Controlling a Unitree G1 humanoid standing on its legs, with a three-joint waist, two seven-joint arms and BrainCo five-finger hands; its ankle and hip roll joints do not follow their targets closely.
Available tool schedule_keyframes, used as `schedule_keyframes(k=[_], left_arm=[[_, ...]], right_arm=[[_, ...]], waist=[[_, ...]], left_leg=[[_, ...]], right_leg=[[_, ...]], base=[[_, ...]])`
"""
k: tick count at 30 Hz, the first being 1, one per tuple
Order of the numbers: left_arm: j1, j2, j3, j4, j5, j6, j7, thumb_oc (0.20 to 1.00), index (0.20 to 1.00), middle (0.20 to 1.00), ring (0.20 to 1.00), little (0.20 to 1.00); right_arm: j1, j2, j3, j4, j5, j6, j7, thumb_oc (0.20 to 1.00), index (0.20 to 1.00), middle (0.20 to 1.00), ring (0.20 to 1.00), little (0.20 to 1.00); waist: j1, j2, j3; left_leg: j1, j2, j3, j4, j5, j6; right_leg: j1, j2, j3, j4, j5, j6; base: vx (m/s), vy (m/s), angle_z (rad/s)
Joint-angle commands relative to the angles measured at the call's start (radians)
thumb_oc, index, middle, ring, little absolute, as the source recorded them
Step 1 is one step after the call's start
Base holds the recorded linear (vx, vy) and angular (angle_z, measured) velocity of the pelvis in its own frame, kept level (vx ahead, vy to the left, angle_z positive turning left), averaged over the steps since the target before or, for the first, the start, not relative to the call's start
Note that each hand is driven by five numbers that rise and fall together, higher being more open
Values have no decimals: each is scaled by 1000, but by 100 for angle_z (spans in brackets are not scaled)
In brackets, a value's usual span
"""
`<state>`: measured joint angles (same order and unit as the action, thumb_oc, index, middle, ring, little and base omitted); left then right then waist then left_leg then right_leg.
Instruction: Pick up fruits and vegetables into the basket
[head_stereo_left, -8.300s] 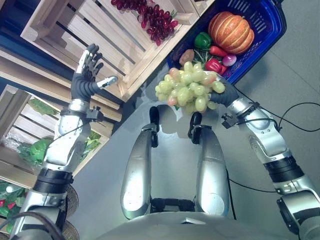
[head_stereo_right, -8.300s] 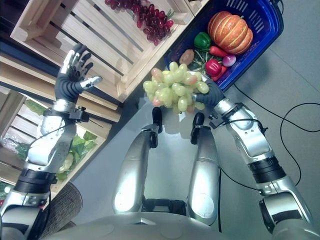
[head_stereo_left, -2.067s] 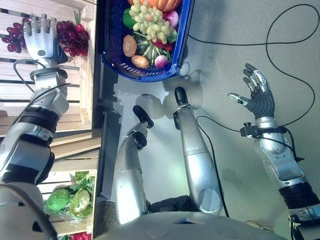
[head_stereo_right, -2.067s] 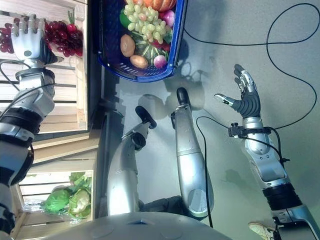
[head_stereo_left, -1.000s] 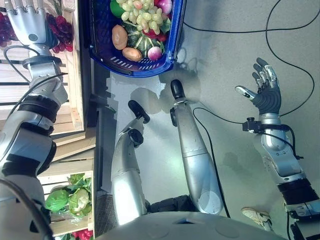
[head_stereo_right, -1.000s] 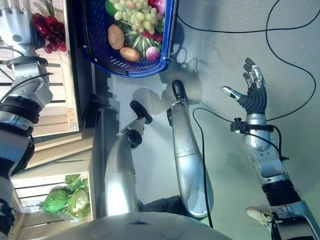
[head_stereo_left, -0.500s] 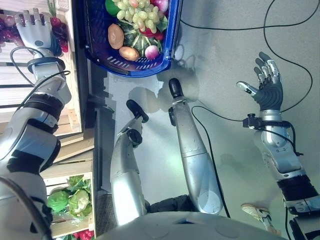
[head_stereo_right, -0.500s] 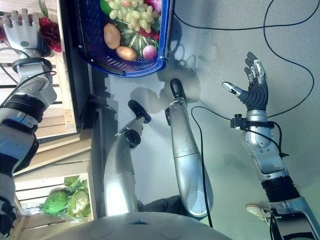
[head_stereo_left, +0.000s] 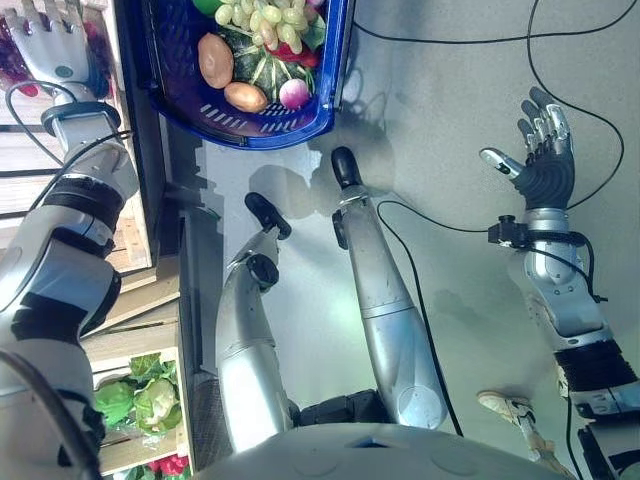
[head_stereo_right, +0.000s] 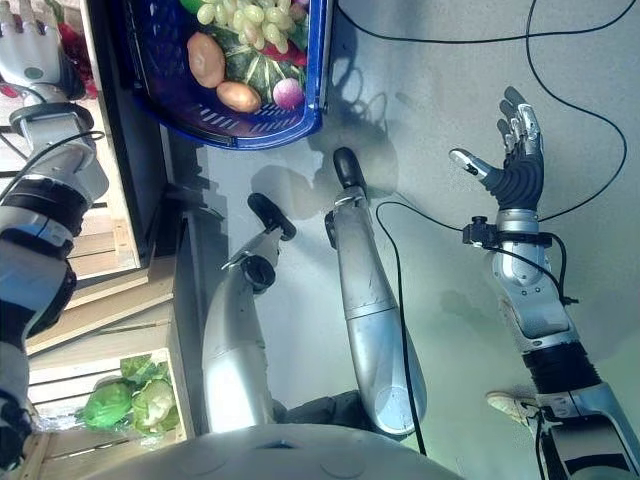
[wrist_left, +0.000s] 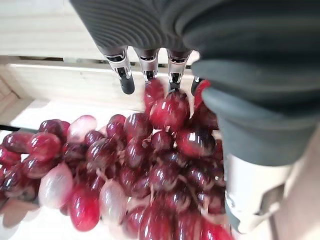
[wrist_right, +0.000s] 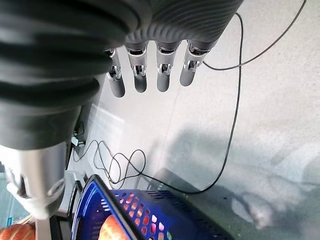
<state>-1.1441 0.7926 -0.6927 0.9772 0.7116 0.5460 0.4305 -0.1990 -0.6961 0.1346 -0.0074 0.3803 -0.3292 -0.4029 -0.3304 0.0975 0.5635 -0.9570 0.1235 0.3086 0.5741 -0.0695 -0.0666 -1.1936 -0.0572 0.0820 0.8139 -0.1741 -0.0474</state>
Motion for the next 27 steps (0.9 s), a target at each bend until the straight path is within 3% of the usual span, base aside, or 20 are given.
schedule_keyframes(k=[1, 5, 6, 7, 15, 27], left_arm=[[-1, 38, 1, 66, 70, 75, 23, 1000, 1000, 1000, 1000, 1000], [-21, 36, -9, 72, 43, 86, 18, 1000, 1000, 1000, 1000, 1000], [-22, 36, -10, 73, 39, 88, 12, 865, 865, 865, 865, 865], [-31, 32, -19, 83, 29, 84, -15, 200, 200, 200, 200, 200], [12, 38, 1, 71, -92, 49, -1, 200, 200, 200, 200, 200], [122, 74, 80, -4, -129, 21, 20, 200, 200, 200, 200, 200]], right_arm=[[-5, -3, 0, -6, -23, -59, -25, 1000, 1000, 1000, 1000, 1000], [-16, -9, -7, 4, -16, -65, -28, 1000, 1000, 1000, 1000, 1000], [-17, -10, -8, 5, -15, -66, -27, 1000, 1000, 1000, 1000, 1000], [-25, -9, -9, 6, -15, -67, -29, 1000, 1000, 1000, 1000, 1000], [-22, -19, -33, -13, -16, -60, -24, 1000, 1000, 1000, 1000, 1000], [20, -24, -74, -64, -33, -46, 6, 1000, 1000, 1000, 1000, 1000]], waist=[[-13, -34, -43], [-12, -36, -43], [-12, -35, -43], [-13, -36, -43], [-6, -32, -43], [8, -25, -43]], left_leg=[[-39, -28, -4, 62, -57, 33], [-52, -29, -10, 64, -58, 30], [-51, -29, -10, 63, -58, 30], [-53, -29, -12, 60, -59, 30], [-35, -35, -12, 43, -53, 25], [25, -45, -13, 16, -47, 27]], right_leg=[[6, 51, -58, 3, -14, 52], [-4, 50, -57, 1, -12, 52], [-4, 50, -57, 0, -13, 52], [-6, 52, -56, -3, -12, 53], [13, 49, -57, -21, -8, 55], [78, 40, -65, -53, -2, 57]], base=[[0, 0, 0], [0, 0, 0], [0, 0, 0], [0, 0, 0], [-3, 4, 0], [-24, 36, 1]])
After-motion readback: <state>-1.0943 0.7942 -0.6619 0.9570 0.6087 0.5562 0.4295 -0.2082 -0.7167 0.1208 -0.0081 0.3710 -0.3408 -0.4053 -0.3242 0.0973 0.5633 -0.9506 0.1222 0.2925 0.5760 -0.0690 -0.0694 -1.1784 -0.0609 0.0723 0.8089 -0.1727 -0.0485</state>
